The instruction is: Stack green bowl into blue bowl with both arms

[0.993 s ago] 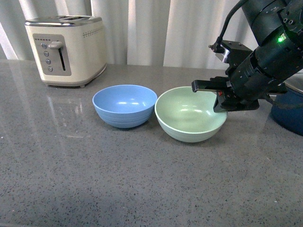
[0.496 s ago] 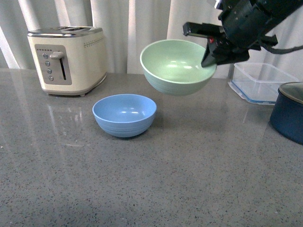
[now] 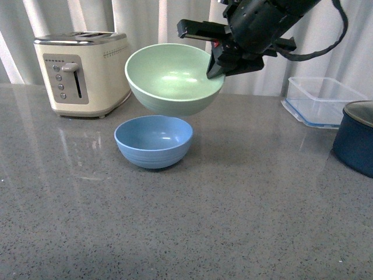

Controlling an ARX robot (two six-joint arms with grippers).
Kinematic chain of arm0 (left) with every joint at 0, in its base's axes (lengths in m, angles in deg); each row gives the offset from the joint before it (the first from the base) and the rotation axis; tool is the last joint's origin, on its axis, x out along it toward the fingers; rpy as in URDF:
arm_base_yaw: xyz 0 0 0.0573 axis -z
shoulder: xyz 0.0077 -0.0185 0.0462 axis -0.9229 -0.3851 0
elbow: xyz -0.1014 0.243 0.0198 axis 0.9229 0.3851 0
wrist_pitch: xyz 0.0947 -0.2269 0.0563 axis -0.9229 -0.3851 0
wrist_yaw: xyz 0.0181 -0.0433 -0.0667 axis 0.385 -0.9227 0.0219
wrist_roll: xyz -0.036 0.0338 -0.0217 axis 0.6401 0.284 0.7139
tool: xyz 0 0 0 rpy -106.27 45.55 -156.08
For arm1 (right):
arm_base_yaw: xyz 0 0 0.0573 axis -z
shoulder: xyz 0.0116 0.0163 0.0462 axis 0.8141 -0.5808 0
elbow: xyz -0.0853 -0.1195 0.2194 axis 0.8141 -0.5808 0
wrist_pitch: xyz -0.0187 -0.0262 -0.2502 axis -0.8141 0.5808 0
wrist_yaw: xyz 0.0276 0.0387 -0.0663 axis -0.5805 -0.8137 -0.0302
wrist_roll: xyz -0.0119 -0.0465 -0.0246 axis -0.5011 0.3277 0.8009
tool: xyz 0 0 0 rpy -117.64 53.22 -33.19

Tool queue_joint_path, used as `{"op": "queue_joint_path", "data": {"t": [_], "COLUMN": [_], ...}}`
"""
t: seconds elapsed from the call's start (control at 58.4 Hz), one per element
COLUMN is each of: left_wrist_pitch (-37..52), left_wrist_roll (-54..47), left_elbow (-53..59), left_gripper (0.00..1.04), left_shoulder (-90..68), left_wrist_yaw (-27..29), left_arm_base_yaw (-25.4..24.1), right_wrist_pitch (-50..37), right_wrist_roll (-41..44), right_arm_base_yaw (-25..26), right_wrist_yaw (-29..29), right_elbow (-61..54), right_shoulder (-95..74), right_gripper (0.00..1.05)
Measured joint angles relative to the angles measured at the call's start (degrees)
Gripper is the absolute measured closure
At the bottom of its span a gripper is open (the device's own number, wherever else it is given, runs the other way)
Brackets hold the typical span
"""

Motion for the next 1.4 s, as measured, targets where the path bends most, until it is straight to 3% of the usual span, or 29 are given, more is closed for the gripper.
{"op": "queue_joint_path", "data": {"t": [0.599, 0.942, 1.233, 1.404], "left_wrist_pitch": [0.0, 0.0, 0.0, 0.0], "left_wrist_roll": [0.0, 0.0, 0.0, 0.0], "left_elbow": [0.0, 0.0, 0.0, 0.0], "left_gripper": [0.07, 0.07, 0.07, 0.07], "left_shoulder": [0.0, 0.0, 0.0, 0.0], "left_wrist_yaw": [0.0, 0.0, 0.0, 0.0], "left_arm_base_yaw": [0.0, 0.0, 0.0, 0.0], "right_wrist_pitch": [-0.5, -1.3, -4.3, -8.2], "right_wrist_roll": [0.6, -0.7, -0.7, 0.4], "right_arm_base_yaw": [0.1, 2.3, 5.9, 11.1], "right_wrist_yaw": [-0.5, -1.0, -1.5, -0.7], "right_elbow": [5.5, 3.9, -7.3, -21.9], "right_shoulder": [-7.1, -6.3, 5.2, 20.5], "right_gripper": [1.03, 0.54, 0.09, 0.1]}}
